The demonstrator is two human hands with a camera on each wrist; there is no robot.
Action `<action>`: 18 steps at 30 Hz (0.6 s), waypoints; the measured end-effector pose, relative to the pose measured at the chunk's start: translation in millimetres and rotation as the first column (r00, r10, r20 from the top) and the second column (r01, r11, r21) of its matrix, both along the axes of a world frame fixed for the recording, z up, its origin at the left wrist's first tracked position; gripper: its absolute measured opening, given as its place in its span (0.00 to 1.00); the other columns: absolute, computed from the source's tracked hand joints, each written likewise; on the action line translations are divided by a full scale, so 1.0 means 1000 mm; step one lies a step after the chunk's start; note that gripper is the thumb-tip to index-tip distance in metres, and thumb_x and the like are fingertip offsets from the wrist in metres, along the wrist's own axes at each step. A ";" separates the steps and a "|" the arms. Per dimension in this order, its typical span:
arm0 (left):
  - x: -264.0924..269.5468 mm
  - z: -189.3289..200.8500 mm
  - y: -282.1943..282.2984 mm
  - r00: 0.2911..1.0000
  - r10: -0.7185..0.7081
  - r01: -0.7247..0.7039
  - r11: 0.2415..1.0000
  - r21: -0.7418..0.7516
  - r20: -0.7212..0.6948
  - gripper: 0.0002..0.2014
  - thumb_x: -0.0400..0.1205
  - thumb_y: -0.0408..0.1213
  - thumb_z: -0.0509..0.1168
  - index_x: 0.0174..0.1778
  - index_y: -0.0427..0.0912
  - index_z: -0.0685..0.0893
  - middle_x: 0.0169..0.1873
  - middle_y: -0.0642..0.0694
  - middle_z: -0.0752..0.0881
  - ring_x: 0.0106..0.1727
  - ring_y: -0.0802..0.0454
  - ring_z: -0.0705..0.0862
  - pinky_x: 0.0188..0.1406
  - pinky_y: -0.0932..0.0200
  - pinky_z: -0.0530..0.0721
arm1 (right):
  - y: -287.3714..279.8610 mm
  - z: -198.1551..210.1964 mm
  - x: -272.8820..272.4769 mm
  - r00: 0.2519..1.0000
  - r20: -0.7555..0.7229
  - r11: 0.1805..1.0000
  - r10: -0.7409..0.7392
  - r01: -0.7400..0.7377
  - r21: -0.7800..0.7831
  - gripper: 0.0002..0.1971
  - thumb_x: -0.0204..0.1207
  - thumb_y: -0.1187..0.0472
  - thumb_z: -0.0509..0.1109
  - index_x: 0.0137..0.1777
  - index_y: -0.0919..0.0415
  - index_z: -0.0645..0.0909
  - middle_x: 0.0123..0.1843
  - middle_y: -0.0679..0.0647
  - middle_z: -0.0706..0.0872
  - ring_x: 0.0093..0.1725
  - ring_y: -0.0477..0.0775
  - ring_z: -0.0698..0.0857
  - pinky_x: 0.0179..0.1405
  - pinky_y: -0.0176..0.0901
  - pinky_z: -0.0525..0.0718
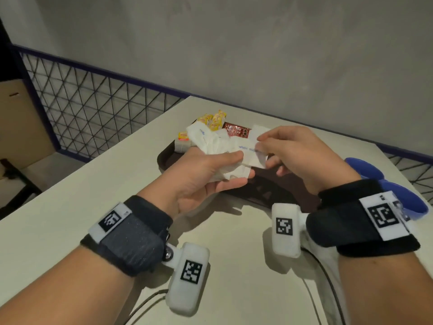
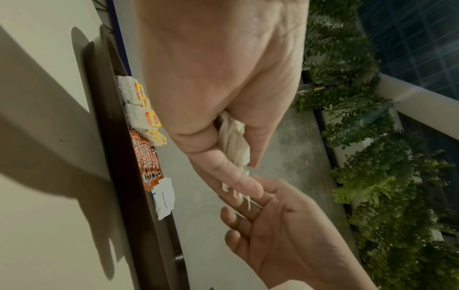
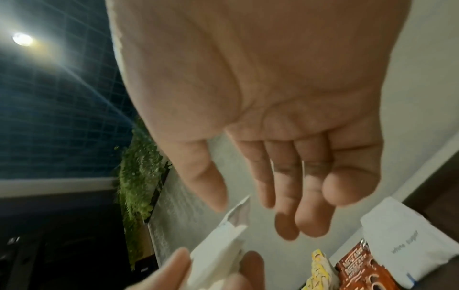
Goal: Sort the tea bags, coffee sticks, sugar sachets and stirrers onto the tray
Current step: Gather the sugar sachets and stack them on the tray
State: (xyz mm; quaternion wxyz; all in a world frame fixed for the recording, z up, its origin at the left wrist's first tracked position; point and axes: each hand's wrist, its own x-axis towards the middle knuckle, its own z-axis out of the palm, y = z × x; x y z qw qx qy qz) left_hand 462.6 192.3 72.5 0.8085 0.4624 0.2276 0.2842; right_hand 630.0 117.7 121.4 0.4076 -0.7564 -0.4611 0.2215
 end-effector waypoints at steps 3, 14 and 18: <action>-0.001 0.000 -0.002 0.999 -0.032 0.032 0.999 -0.009 -0.013 0.20 0.86 0.31 0.70 0.75 0.38 0.80 0.58 0.37 0.93 0.54 0.40 0.95 0.40 0.59 0.93 | -0.003 0.000 0.009 0.999 -0.032 0.993 0.023 -0.027 -0.118 0.06 0.76 0.63 0.79 0.51 0.57 0.89 0.35 0.51 0.90 0.34 0.50 0.82 0.34 0.47 0.77; -0.002 -0.002 0.011 0.997 0.014 -0.024 0.989 -0.143 -0.071 0.21 0.86 0.32 0.71 0.76 0.40 0.78 0.63 0.33 0.90 0.49 0.34 0.95 0.34 0.53 0.93 | 0.055 0.009 0.076 0.999 0.019 0.921 -0.046 0.050 -0.386 0.09 0.80 0.73 0.71 0.53 0.59 0.78 0.42 0.62 0.88 0.32 0.52 0.85 0.30 0.41 0.77; -0.002 -0.006 0.016 0.997 0.011 -0.023 0.987 -0.157 -0.078 0.19 0.86 0.32 0.71 0.73 0.41 0.80 0.59 0.34 0.92 0.48 0.33 0.95 0.35 0.50 0.94 | 0.082 -0.020 0.085 0.996 -0.024 0.878 -0.081 0.060 -0.474 0.07 0.82 0.75 0.68 0.48 0.64 0.76 0.40 0.64 0.86 0.36 0.58 0.86 0.39 0.48 0.84</action>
